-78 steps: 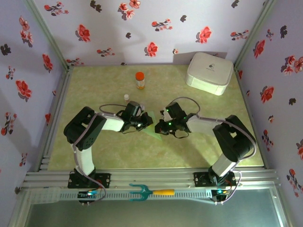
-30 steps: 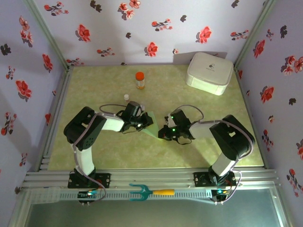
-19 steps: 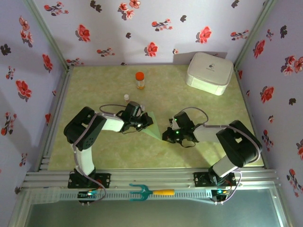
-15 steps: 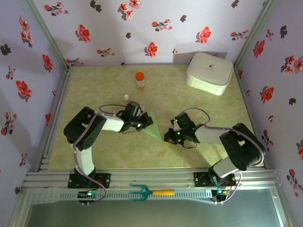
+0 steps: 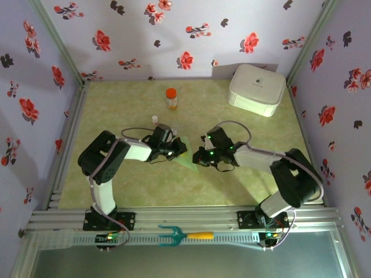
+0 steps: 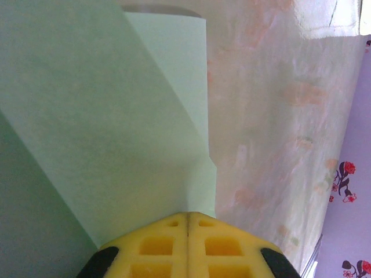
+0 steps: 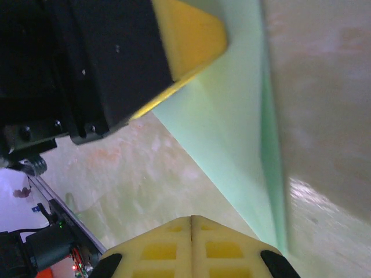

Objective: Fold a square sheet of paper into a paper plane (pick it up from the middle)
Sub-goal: Fourth fold the wing at the center of the table.

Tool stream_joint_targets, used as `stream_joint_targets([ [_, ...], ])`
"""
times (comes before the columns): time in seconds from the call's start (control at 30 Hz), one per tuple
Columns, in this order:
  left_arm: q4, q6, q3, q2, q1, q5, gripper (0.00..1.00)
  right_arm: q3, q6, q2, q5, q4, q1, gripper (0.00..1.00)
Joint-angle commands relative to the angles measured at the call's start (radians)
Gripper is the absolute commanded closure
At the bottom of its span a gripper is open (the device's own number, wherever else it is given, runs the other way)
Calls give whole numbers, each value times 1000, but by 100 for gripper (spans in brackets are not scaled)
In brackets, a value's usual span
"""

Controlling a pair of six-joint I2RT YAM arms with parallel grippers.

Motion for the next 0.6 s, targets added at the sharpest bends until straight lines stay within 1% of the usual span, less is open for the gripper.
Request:
stream_joint_targets([
  [0.0, -50, 15, -15, 42, -2, -32, 95, 8, 5, 66, -24, 19, 14, 99],
  [0.13, -49, 16, -13, 42, -2, -30, 95, -38, -11, 109, 4, 25, 1, 99],
  [0.23, -50, 17, -13, 43, -2, -30, 95, -93, -1, 110, -3, 62, -17, 99],
  [0.43, -49, 17, -10, 48, -2, -27, 95, -199, 44, 64, -53, 138, -25, 98],
  [0.57, -48, 18, -13, 47, -2, -28, 95, -224, 31, 2, -21, 70, -25, 98],
])
